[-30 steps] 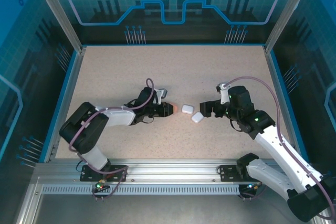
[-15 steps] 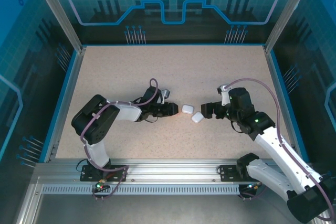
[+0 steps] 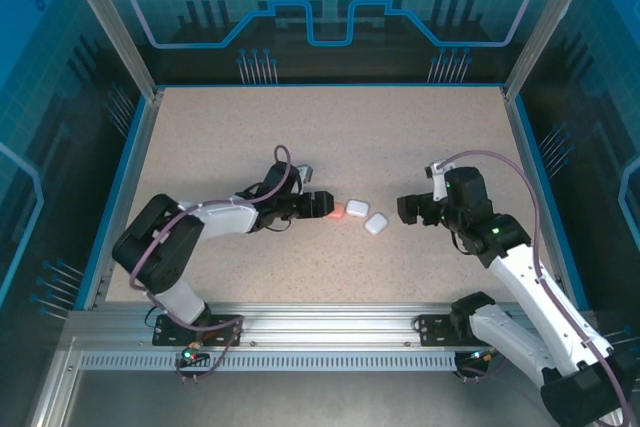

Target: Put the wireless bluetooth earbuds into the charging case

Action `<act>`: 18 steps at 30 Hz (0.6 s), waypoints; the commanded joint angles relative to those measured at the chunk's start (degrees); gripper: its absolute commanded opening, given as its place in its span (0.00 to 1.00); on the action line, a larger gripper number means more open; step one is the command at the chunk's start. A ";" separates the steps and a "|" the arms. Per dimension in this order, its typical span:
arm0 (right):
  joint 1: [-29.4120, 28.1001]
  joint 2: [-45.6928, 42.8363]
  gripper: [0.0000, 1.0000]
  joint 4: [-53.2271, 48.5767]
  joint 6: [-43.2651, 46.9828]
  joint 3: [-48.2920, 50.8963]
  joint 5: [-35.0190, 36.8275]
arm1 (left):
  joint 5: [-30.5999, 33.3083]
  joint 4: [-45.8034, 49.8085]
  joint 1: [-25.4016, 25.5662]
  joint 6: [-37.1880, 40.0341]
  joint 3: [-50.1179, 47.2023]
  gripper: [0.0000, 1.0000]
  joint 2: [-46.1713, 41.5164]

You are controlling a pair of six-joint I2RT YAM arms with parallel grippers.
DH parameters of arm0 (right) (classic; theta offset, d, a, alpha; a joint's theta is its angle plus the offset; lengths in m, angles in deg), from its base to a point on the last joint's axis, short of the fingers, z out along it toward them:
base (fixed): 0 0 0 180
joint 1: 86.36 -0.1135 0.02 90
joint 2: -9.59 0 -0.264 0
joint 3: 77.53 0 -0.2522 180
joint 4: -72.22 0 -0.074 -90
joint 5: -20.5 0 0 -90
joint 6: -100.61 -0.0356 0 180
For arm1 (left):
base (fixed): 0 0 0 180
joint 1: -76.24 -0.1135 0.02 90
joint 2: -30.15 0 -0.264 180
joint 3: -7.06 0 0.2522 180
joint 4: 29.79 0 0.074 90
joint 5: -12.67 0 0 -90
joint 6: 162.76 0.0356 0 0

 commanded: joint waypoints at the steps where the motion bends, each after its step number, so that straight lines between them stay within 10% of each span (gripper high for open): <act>1: 2.99 -0.48 1.00 0.67 3.09 -0.74 5.10 | 5.11 3.86 -1.22 5.20 -1.16 0.83 -6.30; 10: 12.09 -6.77 1.00 31.56 11.73 17.88 5.41 | 17.33 5.09 -4.61 16.57 -5.27 0.95 -20.27; 18: 18.43 5.78 1.00 60.10 8.97 28.28 -1.88 | 24.66 -0.72 -10.28 20.35 -11.59 0.99 -27.25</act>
